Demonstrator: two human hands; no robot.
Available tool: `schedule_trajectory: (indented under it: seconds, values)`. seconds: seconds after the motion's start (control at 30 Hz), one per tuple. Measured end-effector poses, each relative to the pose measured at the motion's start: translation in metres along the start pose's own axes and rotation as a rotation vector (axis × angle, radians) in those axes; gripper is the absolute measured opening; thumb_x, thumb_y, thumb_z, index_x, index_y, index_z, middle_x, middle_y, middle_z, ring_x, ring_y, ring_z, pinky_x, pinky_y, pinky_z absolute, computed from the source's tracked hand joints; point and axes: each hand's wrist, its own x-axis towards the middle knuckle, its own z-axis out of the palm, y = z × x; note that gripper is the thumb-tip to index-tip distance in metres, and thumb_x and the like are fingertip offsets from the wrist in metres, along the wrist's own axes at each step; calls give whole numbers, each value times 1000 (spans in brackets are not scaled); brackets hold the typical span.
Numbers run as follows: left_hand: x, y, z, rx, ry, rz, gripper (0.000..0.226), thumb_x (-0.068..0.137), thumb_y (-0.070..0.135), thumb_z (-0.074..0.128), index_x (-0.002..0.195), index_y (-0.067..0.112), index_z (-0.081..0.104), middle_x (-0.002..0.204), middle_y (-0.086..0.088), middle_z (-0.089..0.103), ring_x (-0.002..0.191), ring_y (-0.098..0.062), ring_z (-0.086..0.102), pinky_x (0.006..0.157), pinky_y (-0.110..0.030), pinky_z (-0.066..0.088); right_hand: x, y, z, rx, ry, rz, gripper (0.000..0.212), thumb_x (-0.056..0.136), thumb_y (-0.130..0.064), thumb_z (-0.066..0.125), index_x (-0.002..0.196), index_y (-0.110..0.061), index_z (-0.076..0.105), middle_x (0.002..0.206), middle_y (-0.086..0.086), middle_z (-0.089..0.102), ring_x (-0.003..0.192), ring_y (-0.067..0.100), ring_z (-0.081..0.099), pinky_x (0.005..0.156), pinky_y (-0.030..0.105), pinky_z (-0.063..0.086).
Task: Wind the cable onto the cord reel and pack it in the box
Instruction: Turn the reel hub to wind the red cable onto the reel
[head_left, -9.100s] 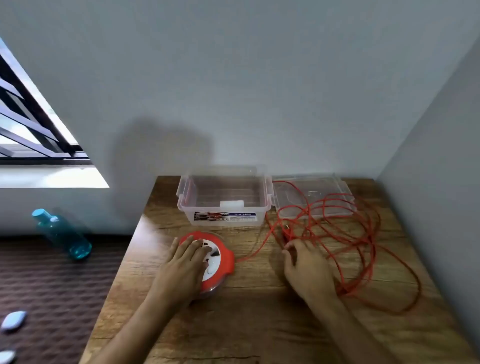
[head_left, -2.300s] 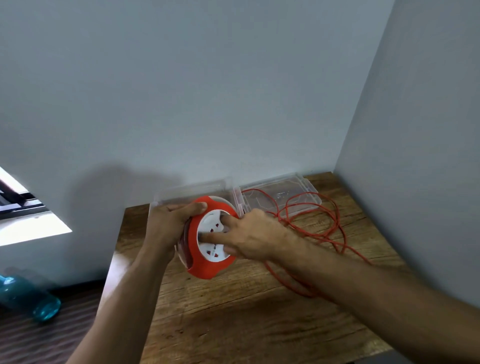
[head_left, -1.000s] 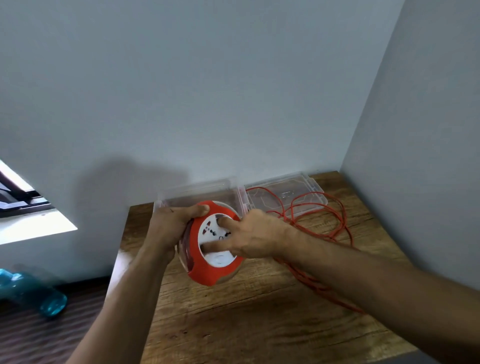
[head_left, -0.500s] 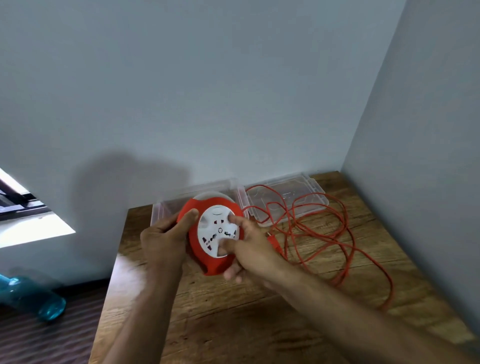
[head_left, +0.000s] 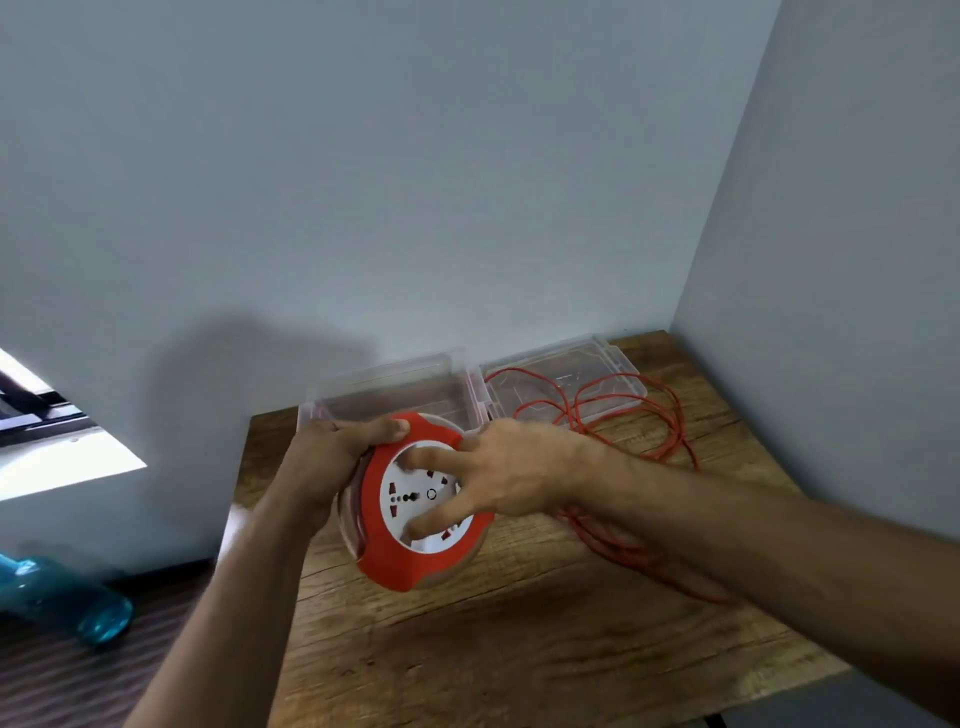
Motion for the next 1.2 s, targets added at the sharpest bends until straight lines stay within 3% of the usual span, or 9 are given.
schedule_trajectory:
  seconds: [0.17, 0.3, 0.5, 0.67, 0.77, 0.83, 0.97, 1.1, 1.2]
  values:
    - [1, 0, -1, -42, -1, -22, 33, 59, 45, 86, 76, 17, 83, 81, -18, 82, 69, -39, 79, 65, -45, 64, 5, 2, -1, -129, 50, -75, 74, 86, -22, 77, 148, -39, 39, 147, 24, 39, 80, 41, 69, 54, 47, 61]
    - [1, -8, 3, -137, 175, 3, 25, 64, 36, 92, 79, 18, 84, 82, -12, 83, 74, -36, 80, 78, -57, 63, 9, -12, 15, 40, 198, 317, 62, 94, -47, 57, 150, -43, 32, 121, 12, 60, 78, 26, 68, 57, 37, 59]
    - [-20, -11, 29, -127, 336, 258, 21, 59, 52, 86, 78, 41, 83, 73, 13, 81, 66, -10, 79, 55, -22, 62, 41, -62, 30, 1122, 619, 1206, 64, 71, -62, 72, 124, -39, 45, 101, -3, 70, 70, 17, 71, 51, 29, 57]
    - [-27, -22, 38, -5, 376, 369, 15, 73, 39, 87, 85, 43, 78, 77, 26, 78, 73, -2, 77, 57, -13, 57, 39, -70, 23, 2137, 616, 1329, 51, 91, -52, 66, 115, -7, 60, 69, 6, 74, 53, 18, 70, 44, 26, 52]
    - [-25, -24, 37, -75, 404, 287, 8, 74, 35, 87, 77, 36, 80, 71, 17, 80, 66, -8, 78, 51, -15, 56, 20, -68, 23, 1884, 574, 1305, 30, 93, -37, 68, 113, -20, 52, 75, 7, 76, 54, 17, 70, 46, 27, 54]
    - [-23, -23, 35, -154, 403, 217, 8, 75, 31, 86, 72, 33, 80, 67, 12, 80, 62, -12, 78, 48, -15, 55, 2, -67, 28, 1263, 546, 1258, 20, 90, -33, 71, 95, -32, 51, 76, -3, 72, 57, 6, 66, 48, 22, 51]
    - [-20, -20, 28, -104, 309, 144, 8, 78, 36, 84, 73, 31, 79, 66, 13, 79, 60, -9, 77, 46, -13, 54, -23, -54, 40, 218, 347, 634, 42, 88, -18, 71, 124, -32, 53, 122, 9, 62, 99, 26, 66, 74, 39, 60]
    - [-14, -11, 19, -55, 165, 54, 22, 67, 45, 84, 72, 24, 80, 68, 7, 81, 60, -14, 78, 45, -16, 55, -24, -37, 34, 5, 229, 256, 53, 98, -14, 41, 145, -38, 43, 145, 21, 44, 130, 37, 41, 102, 49, 38]
    - [-9, -7, 18, -28, 96, 20, 23, 68, 44, 85, 71, 21, 82, 73, 1, 82, 63, -19, 79, 49, -23, 58, -15, -30, 31, -155, 220, 166, 53, 97, -23, 59, 143, -42, 42, 142, 21, 47, 131, 39, 38, 101, 52, 33]
